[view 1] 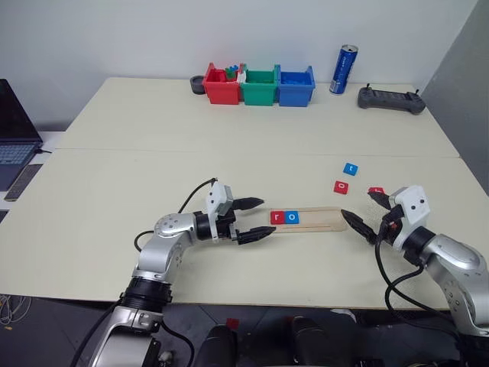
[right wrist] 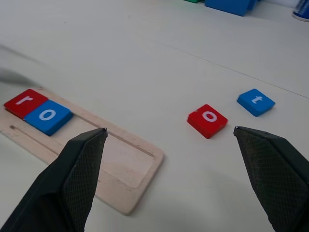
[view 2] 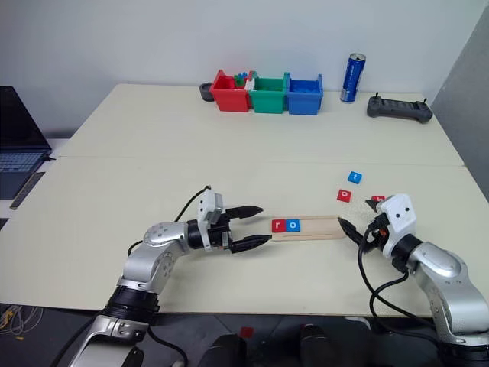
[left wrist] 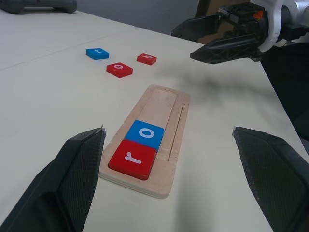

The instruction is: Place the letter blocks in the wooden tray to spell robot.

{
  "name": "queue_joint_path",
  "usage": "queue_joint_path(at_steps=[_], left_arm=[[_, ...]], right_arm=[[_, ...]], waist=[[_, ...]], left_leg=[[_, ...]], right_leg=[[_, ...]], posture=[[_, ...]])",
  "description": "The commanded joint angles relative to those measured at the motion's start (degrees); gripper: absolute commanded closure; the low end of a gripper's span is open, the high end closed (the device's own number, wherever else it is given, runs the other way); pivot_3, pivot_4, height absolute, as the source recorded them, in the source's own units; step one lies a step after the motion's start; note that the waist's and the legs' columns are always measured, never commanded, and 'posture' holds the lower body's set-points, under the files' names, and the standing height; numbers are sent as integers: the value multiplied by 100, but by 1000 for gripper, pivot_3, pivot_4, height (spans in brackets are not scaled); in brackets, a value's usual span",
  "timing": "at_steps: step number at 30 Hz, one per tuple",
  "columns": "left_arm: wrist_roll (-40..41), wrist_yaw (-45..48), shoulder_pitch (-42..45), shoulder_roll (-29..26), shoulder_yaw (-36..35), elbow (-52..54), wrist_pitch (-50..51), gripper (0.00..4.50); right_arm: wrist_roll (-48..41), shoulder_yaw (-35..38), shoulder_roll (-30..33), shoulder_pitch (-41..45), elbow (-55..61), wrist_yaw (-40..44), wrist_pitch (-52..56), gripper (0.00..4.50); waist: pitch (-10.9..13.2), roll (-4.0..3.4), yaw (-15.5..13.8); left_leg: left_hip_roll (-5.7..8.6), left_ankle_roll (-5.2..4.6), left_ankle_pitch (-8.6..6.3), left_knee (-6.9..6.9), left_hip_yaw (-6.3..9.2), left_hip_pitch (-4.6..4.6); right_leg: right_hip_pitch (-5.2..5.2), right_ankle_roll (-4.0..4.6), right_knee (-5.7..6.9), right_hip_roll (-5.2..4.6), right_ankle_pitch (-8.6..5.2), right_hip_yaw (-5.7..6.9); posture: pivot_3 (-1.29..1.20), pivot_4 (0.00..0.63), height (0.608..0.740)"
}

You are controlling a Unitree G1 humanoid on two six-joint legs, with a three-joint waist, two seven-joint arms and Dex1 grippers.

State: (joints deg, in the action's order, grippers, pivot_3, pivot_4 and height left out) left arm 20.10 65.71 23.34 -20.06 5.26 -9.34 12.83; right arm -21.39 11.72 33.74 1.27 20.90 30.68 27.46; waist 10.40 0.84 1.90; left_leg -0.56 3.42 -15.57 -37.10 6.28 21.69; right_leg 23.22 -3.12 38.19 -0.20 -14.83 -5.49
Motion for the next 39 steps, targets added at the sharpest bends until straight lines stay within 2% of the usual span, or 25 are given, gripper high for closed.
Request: queue_joint_path(at_steps=[1,9,18,25,36,39], left_arm=[[91,41,21,-38,-77,200,-277,30],[79,-26,-59,-112,-100,184,-547,30],[141,-130,-64,-129,-38,491,-318,30],[133,-139,-75,-145,-41,517,-300,30],[132,-168,-96,-134,-55,530,-329,30],[129,-186,-139,-137,-57,559,-340,0]], right_arm=[[105,217,-52,85,18,-295,6,0],[360,382,-293,256,-358,-1041,149,0],[404,572,-867,1009,-1036,-2010,916,0],[611,460,-911,1462,-1791,-2196,951,0],[867,258,-923,2034,-3103,-2056,383,0],[880,223,-977,2033,-3138,-2049,321,672]], waist=[[0,0,0],[0,0,2],[-3,-5,10],[-3,-5,13],[-3,-6,103],[-3,-6,113]], left_leg=[[0,0,0,0,0,0],[0,0,0,1,-2,-1],[0,0,0,2,-4,-1],[0,0,0,3,-4,0],[-1,0,0,2,-6,-3],[-1,0,0,3,-5,-3]], right_leg=[[0,0,0,0,0,-1],[0,0,0,0,0,-3],[0,1,1,0,0,-5],[1,1,-1,0,0,-4],[1,1,1,0,1,-5],[1,1,2,0,1,-4]], posture=[[0,150,740],[0,150,740],[0,150,740],[0,150,740],[0,150,740],[0,150,740]])
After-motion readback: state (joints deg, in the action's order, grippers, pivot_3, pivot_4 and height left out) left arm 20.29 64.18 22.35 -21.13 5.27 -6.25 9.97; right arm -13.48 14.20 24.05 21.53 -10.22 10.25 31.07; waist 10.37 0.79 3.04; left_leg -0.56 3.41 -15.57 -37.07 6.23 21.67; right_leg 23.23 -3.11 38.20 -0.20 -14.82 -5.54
